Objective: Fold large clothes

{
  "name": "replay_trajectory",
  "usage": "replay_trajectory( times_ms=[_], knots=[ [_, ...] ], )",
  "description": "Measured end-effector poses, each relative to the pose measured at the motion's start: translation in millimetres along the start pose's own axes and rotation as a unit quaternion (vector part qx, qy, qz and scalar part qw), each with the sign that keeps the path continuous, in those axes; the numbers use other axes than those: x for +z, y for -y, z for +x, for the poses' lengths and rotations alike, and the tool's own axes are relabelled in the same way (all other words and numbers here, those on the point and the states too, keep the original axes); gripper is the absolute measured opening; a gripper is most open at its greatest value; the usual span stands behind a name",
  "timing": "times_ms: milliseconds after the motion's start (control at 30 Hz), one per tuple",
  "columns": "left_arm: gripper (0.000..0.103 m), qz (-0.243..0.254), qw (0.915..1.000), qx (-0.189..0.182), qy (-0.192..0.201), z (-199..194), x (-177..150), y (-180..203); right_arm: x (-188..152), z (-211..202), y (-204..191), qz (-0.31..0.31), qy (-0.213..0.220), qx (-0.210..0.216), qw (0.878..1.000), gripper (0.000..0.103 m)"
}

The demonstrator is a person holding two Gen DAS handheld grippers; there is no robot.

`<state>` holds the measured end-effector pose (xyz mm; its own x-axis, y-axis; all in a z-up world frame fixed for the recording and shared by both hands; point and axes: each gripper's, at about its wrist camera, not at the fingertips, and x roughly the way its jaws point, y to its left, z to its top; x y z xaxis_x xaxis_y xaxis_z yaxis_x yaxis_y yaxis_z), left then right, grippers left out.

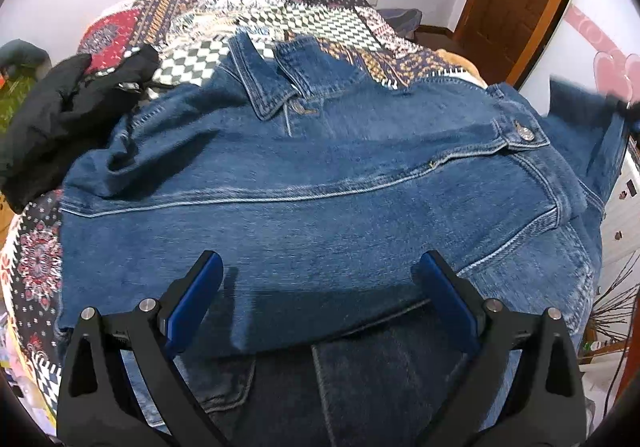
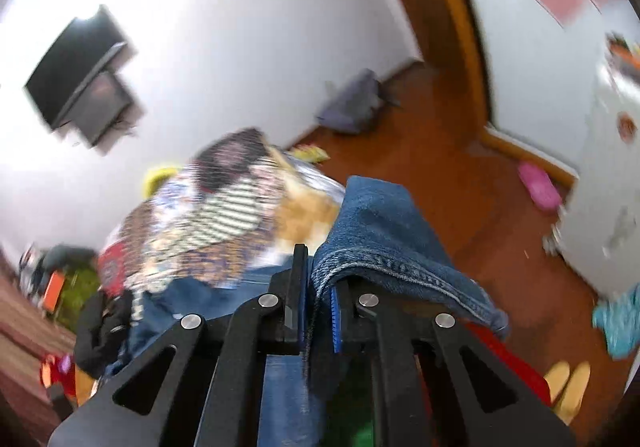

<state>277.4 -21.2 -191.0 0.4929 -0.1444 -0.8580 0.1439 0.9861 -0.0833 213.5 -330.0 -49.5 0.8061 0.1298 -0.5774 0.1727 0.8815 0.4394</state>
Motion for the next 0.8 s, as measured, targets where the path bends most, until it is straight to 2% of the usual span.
replay_trajectory(
  times_ms=[200, 300, 400, 567, 600, 733, 767, 800],
  knots=[
    [0.099, 0.001, 0.9992, 0.013, 0.038, -28.5, 2.0, -13.0, -14.0, -11.7, -83.2, -0.096, -0.002, 0.070, 0.993, 0.008],
    [0.099, 0.002, 0.9982, 0.023, 0.056, -40.9, 0.7, -20.1, -36.6, -7.9, -116.3, -0.140, -0.021, 0.091, 0.986, 0.008],
    [0.099, 0.001, 0.9976, 0.023, 0.065, -49.8, -3.3, -27.6, -68.7, 5.6, -142.8, -0.185, -0.057, 0.102, 0.976, 0.008],
    [0.099, 0.001, 0.9974, 0.029, 0.066, -52.5, -11.0, -35.6, -112.2, 37.7, -155.9, -0.221, -0.134, 0.096, 0.961, 0.008],
    [0.099, 0.002, 0.9974, 0.030, 0.066, -52.4, -12.5, -36.2, -119.5, 43.3, -154.0, -0.221, -0.151, 0.093, 0.959, 0.012],
    [0.099, -0.005, 0.9977, 0.029, 0.062, -52.2, -17.7, -41.1, -132.5, 45.9, -149.7, -0.219, -0.196, 0.087, 0.952, 0.012],
    [0.099, -0.006, 0.9977, 0.028, 0.061, -51.8, -18.7, -41.8, -134.6, 41.4, -148.1, -0.225, -0.200, 0.084, 0.950, 0.014],
    [0.099, -0.008, 0.9977, 0.028, 0.061, -52.1, -20.1, -42.6, -134.7, 36.8, -146.6, -0.229, -0.203, 0.087, 0.948, 0.021]
  ],
)
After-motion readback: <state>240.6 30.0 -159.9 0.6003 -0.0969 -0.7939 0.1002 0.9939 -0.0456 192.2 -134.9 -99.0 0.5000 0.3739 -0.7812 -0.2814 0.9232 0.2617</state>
